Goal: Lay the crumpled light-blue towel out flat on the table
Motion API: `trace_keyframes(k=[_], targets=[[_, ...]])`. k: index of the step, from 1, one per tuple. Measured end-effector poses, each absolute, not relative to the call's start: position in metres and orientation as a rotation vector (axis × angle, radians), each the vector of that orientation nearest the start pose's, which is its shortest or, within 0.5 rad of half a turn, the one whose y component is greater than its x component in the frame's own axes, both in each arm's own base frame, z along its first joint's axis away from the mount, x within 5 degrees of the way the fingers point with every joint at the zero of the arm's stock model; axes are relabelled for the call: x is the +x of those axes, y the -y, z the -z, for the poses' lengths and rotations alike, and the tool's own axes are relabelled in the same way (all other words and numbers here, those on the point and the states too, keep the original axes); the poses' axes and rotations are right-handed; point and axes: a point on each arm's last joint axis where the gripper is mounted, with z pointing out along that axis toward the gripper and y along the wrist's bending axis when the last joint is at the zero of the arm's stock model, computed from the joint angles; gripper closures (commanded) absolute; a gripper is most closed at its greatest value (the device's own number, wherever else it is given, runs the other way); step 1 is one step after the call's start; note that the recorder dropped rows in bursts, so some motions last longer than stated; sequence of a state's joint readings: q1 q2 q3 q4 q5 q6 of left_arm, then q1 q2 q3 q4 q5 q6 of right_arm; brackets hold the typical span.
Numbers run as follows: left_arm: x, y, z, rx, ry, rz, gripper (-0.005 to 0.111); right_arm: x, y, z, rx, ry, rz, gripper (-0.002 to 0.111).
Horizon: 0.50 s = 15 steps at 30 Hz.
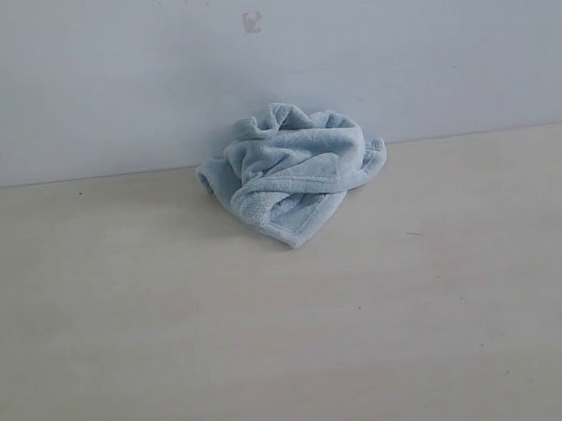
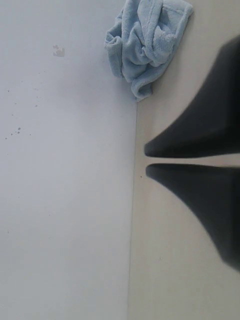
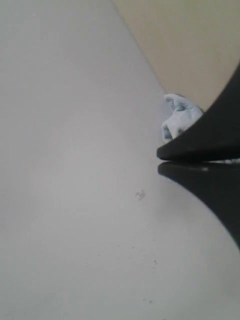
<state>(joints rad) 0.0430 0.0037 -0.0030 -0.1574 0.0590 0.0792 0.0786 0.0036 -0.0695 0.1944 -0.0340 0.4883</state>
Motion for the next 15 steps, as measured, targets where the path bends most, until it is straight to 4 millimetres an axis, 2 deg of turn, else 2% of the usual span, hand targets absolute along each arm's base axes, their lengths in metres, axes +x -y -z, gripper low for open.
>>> trace_keyframes(k=[4, 7, 10, 13, 15], targets=[[0.057, -0.002, -0.209, -0.086, -1.54, 0.035, 0.103, 0.05, -0.007, -0.269, 0.316, -1.489, -0.507, 0.108], [0.057, -0.002, -0.209, -0.086, -1.54, 0.035, 0.103, 0.066, -0.01, -0.298, 0.223, -1.665, -0.397, 0.108], [0.057, -0.002, -0.209, -0.086, -1.54, 0.035, 0.103, 0.105, -0.014, -0.321, 0.123, -1.853, -0.297, 0.108], [0.057, -0.002, -0.209, -0.086, -1.54, 0.035, 0.103, 0.164, -0.021, -0.336, 0.04, -2.023, -0.246, 0.104], [0.057, -0.002, -0.209, -0.086, -1.54, 0.035, 0.103, 0.215, -0.027, -0.339, -0.011, -2.133, -0.245, 0.093]])
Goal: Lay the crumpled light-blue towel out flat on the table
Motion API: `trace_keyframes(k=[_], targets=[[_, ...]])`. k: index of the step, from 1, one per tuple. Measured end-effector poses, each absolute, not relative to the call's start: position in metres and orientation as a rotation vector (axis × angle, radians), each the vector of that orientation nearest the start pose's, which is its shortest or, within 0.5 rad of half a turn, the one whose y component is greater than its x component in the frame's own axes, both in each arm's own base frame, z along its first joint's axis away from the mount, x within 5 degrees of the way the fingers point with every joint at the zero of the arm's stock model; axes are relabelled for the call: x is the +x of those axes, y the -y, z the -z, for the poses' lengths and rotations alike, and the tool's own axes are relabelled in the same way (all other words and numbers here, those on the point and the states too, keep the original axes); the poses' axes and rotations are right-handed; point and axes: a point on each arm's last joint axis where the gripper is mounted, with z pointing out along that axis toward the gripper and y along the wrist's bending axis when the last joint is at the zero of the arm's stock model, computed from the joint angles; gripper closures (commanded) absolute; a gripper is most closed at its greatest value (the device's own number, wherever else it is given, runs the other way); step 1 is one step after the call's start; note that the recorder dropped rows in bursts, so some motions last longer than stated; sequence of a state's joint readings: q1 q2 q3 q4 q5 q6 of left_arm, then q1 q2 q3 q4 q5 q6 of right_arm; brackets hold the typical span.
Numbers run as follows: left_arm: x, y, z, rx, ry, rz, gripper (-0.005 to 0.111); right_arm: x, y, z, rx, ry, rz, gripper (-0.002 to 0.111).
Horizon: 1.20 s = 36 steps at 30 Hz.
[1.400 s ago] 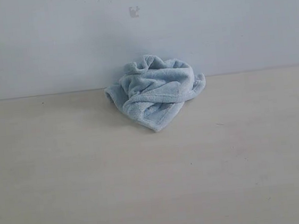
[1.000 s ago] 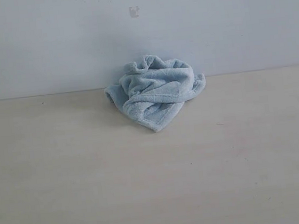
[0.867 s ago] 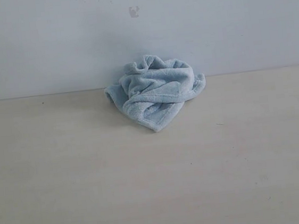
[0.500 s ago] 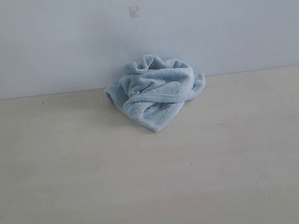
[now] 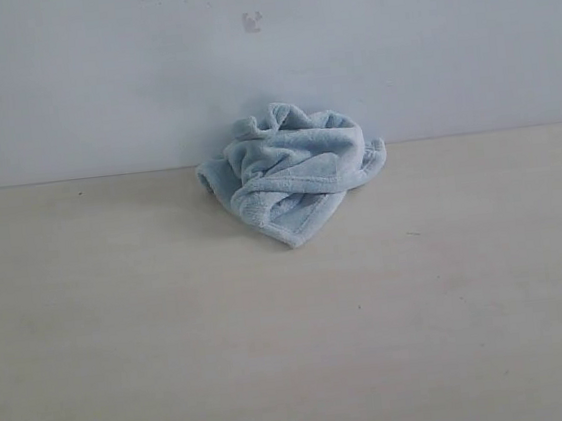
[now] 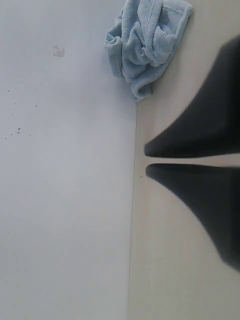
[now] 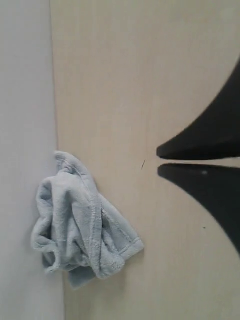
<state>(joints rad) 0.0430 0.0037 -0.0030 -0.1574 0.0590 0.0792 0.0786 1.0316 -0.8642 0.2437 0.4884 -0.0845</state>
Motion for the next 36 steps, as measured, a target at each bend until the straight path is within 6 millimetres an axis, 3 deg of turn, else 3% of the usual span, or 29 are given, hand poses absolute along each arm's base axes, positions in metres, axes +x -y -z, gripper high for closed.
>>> trace_keyframes(k=[4, 6, 11, 14, 17, 22, 28, 33, 36], targets=[[0.057, -0.002, -0.209, -0.086, -1.54, 0.035, 0.103, 0.31, -0.041, -0.326, -0.11, -2.301, -0.283, 0.058], [0.057, -0.002, -0.209, -0.086, -1.54, 0.035, 0.103, 0.355, -0.047, -0.313, -0.13, -2.351, -0.299, 0.047], [0.057, -0.002, -0.209, -0.086, -1.54, 0.035, 0.103, 0.445, -0.055, -0.266, -0.139, -2.407, -0.309, 0.046], [0.057, -0.002, -0.209, -0.086, -1.54, 0.035, 0.103, 0.487, -0.059, -0.23, -0.124, -2.445, -0.327, 0.046], [0.057, -0.002, -0.209, -0.086, -1.54, 0.035, 0.103, 0.52, -0.062, -0.208, -0.123, -2.441, -0.341, 0.046], [0.057, -0.002, -0.209, -0.086, -1.54, 0.035, 0.103, 0.554, -0.066, -0.171, -0.109, -2.448, -0.364, 0.046], [0.057, -0.002, -0.209, -0.086, -1.54, 0.035, 0.103, 0.571, -0.069, -0.138, -0.086, -2.444, -0.396, 0.046], [0.057, -0.002, -0.209, -0.086, -1.54, 0.035, 0.103, 0.572, -0.081, -0.131, -0.176, -2.398, -0.513, 0.046], [0.057, -0.002, -0.209, -0.086, -1.54, 0.035, 0.103, 0.571, -0.098, -0.136, -0.258, -2.349, -0.561, 0.046]])
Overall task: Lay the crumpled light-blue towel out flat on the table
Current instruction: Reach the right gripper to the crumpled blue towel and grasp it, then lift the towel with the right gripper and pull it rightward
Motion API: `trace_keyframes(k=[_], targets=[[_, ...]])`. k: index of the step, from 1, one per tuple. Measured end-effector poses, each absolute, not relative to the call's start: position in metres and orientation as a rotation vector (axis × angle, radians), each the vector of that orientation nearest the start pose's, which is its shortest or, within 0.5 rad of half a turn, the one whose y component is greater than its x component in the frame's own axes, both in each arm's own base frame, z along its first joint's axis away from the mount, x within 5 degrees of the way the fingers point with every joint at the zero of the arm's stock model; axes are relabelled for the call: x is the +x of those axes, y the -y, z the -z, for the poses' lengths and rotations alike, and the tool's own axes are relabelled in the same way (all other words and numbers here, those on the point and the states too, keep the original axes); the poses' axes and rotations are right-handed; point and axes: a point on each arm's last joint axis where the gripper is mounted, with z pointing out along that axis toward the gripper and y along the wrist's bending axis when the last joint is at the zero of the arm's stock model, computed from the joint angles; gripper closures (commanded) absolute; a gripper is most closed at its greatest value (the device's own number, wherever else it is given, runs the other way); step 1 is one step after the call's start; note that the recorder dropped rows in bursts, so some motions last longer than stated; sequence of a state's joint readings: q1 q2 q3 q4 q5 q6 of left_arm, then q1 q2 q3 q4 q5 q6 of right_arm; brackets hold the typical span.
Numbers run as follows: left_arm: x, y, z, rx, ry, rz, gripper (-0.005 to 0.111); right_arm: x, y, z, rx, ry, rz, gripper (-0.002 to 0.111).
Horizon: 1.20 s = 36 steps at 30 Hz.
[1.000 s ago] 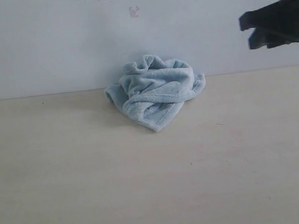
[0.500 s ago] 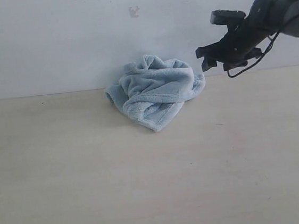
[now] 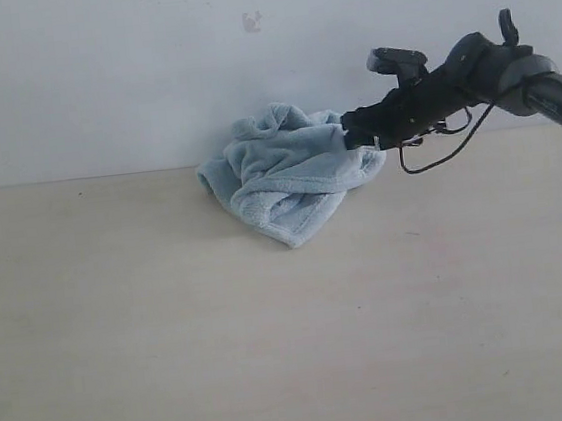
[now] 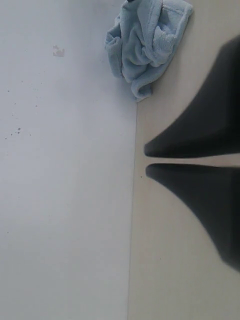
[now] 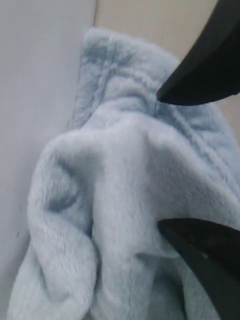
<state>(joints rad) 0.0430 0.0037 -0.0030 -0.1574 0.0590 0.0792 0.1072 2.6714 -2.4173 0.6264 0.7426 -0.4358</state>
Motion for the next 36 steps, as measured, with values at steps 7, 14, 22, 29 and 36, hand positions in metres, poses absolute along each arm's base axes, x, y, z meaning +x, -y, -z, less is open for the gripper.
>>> trace_keyframes(k=[7, 14, 22, 29, 36], targets=[[0.057, -0.002, -0.209, -0.086, -1.54, 0.035, 0.103, 0.564, -0.137, -0.138, -0.37, -2.318, -0.6, 0.05], [0.057, -0.002, -0.209, -0.086, -1.54, 0.035, 0.103, 0.564, -0.139, -0.137, -0.377, -2.323, -0.566, 0.084], [0.057, -0.002, -0.209, -0.086, -1.54, 0.035, 0.103, 0.561, -0.137, -0.134, -0.422, -2.364, -0.537, 0.108], [0.057, -0.002, -0.209, -0.086, -1.54, 0.035, 0.103, 0.55, -0.136, -0.135, -0.514, -2.46, -0.582, 0.108], [0.057, -0.002, -0.209, -0.086, -1.54, 0.035, 0.103, 0.534, -0.105, -0.161, -0.614, -2.619, -0.565, 0.108]])
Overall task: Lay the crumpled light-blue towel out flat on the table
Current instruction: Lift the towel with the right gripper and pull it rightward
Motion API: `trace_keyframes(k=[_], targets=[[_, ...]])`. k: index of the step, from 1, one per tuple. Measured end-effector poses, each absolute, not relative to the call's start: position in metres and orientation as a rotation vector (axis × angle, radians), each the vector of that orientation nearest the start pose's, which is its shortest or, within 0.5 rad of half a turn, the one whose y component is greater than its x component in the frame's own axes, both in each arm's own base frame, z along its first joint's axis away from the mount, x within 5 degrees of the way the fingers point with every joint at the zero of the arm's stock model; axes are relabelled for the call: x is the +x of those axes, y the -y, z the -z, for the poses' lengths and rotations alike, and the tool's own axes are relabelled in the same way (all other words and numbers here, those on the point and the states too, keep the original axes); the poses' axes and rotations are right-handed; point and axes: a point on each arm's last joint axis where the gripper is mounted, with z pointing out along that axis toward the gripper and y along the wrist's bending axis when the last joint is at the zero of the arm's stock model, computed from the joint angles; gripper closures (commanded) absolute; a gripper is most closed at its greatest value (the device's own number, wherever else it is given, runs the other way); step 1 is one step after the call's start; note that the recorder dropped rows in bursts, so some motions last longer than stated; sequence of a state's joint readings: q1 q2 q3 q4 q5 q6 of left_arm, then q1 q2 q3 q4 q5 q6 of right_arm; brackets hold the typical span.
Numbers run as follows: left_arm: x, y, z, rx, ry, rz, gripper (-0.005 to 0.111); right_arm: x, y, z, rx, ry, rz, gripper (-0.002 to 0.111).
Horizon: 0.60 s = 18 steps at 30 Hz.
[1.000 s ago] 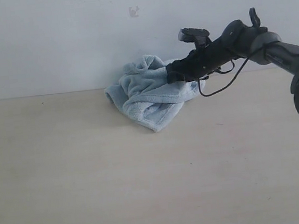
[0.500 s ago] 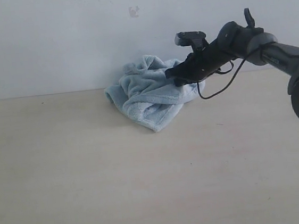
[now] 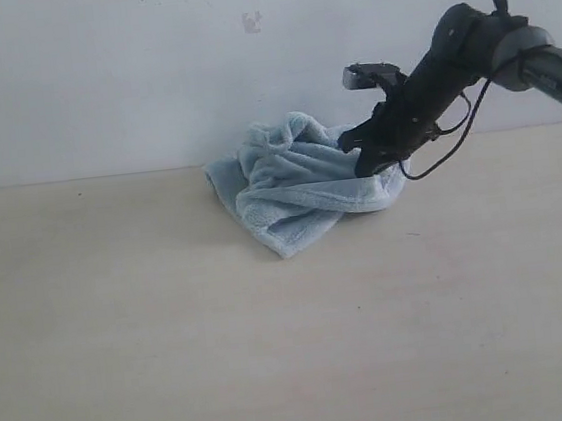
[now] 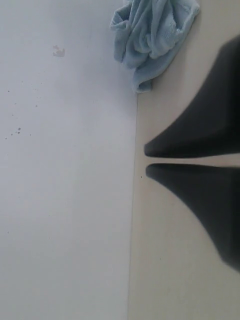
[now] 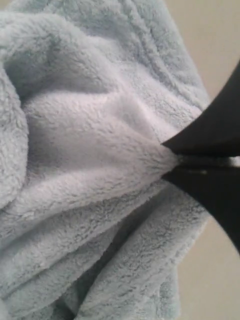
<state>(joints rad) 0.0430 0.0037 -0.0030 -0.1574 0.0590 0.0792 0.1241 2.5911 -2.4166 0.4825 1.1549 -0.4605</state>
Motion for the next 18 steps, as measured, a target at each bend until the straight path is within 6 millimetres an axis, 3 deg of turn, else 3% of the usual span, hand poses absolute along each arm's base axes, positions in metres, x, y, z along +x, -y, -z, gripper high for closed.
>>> trace_keyframes(k=[5, 11, 18], targets=[[0.057, -0.002, -0.209, -0.086, -1.54, 0.035, 0.103, 0.522, -0.077, -0.193, -0.575, -2.66, -0.528, 0.109], [0.057, -0.002, -0.209, -0.086, -1.54, 0.035, 0.103, 0.491, -0.059, -0.259, -0.56, -2.621, -0.457, 0.109], [0.057, -0.002, -0.209, -0.086, -1.54, 0.035, 0.103, 0.409, -0.04, -0.349, -0.539, -2.55, -0.211, 0.109]])
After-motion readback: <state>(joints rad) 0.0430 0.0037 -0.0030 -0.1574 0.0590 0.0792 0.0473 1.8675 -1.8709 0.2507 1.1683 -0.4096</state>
